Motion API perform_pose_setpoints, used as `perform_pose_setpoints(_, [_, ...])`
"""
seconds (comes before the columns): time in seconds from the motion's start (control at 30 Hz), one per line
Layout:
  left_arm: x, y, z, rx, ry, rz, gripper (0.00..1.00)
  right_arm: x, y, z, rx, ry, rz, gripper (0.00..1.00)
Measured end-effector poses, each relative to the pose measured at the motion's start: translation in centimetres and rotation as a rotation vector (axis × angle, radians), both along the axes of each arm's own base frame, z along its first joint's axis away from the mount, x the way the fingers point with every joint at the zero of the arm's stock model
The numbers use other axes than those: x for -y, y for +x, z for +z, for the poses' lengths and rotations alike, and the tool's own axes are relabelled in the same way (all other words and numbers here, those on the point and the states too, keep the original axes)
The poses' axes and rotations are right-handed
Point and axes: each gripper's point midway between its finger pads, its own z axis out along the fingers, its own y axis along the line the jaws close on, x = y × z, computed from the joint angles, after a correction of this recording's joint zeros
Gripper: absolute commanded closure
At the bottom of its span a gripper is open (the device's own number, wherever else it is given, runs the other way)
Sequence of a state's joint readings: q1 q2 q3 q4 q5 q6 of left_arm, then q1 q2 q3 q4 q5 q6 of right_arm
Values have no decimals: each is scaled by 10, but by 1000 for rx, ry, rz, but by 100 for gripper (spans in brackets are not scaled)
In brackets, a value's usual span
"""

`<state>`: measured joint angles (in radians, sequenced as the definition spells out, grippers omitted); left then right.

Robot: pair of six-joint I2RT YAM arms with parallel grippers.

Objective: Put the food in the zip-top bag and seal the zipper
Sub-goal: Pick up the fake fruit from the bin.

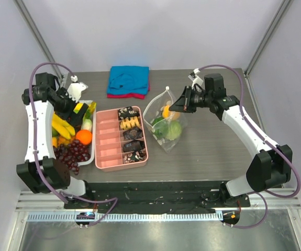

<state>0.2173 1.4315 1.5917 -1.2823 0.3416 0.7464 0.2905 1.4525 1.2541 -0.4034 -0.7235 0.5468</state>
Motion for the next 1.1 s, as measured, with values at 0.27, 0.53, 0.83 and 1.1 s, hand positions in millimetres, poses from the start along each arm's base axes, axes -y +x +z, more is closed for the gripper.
perform_pose_setpoints(0.27, [-22,30,-45,-85,129,-164,5,0,-2,0,6,-1,6,99])
perform_pose_setpoints(0.53, [-30,44,-72,-101,222,-237,5,1,-3,-1,12,-5,12,99])
perform_pose_setpoints(0.83, [-36,52,-97,-97,295,-262,16,0,-3,-1,14,-4,16,99])
perform_pose_setpoints(1.1, [-33,53,-85,-89,282,-247,44,1,-3,-1,24,-11,22,99])
